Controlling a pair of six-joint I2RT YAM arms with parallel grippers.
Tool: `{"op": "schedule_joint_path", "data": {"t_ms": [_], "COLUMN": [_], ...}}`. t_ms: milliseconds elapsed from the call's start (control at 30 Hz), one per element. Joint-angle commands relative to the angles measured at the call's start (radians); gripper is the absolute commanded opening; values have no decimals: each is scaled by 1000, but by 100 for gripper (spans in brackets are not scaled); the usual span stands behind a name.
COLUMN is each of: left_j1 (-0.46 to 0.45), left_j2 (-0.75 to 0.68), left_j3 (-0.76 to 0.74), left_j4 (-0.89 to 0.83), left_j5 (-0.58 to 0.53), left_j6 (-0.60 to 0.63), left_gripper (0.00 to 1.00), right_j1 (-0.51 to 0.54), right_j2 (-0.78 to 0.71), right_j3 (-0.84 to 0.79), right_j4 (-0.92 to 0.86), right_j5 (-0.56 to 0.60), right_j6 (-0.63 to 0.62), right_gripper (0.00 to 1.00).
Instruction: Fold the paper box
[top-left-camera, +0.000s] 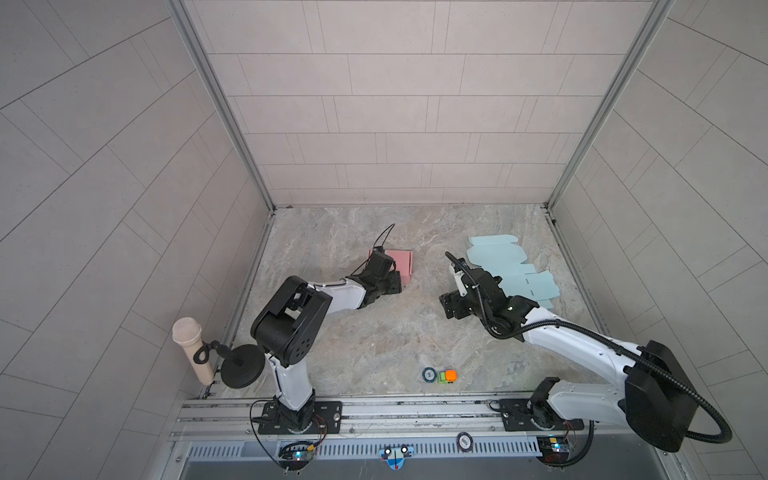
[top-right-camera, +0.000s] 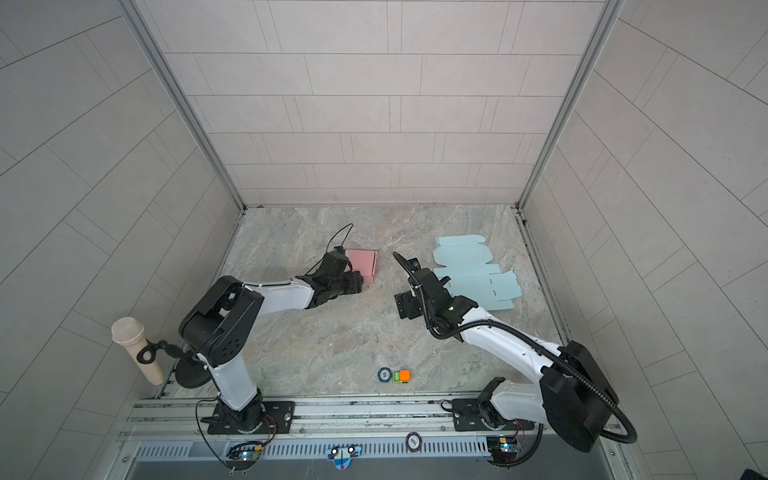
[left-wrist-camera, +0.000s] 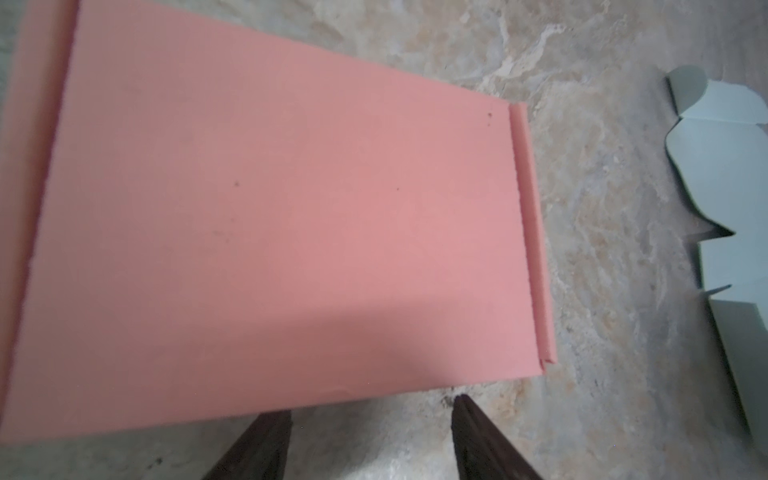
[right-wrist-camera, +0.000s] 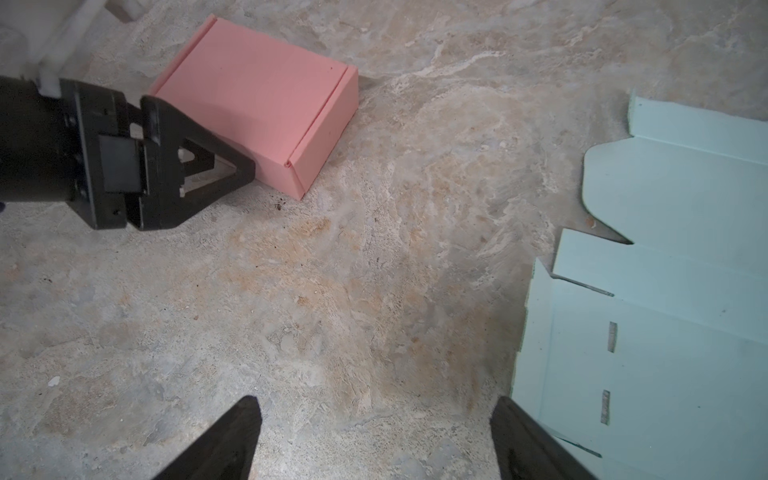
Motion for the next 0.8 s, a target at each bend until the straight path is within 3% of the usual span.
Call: {"op": "schedule_joint_path", "data": {"t_ms": [0,767], "left_j1": [3,93], "left_j2": [34,263], "left_j3": [82,477], "left_j4": [-54,-282], "left_j5": [-29,-43], "left_j6": [0,60], "left_gripper": [66,74], "right_j1": [-6,-27], "right_j2": [-25,-31], "right_j3": [-12,-20], "right_j4": [1,9], "right_j5": [-3,-23], "right_j6": [-6,-2], "right_gripper": [89,89]}}
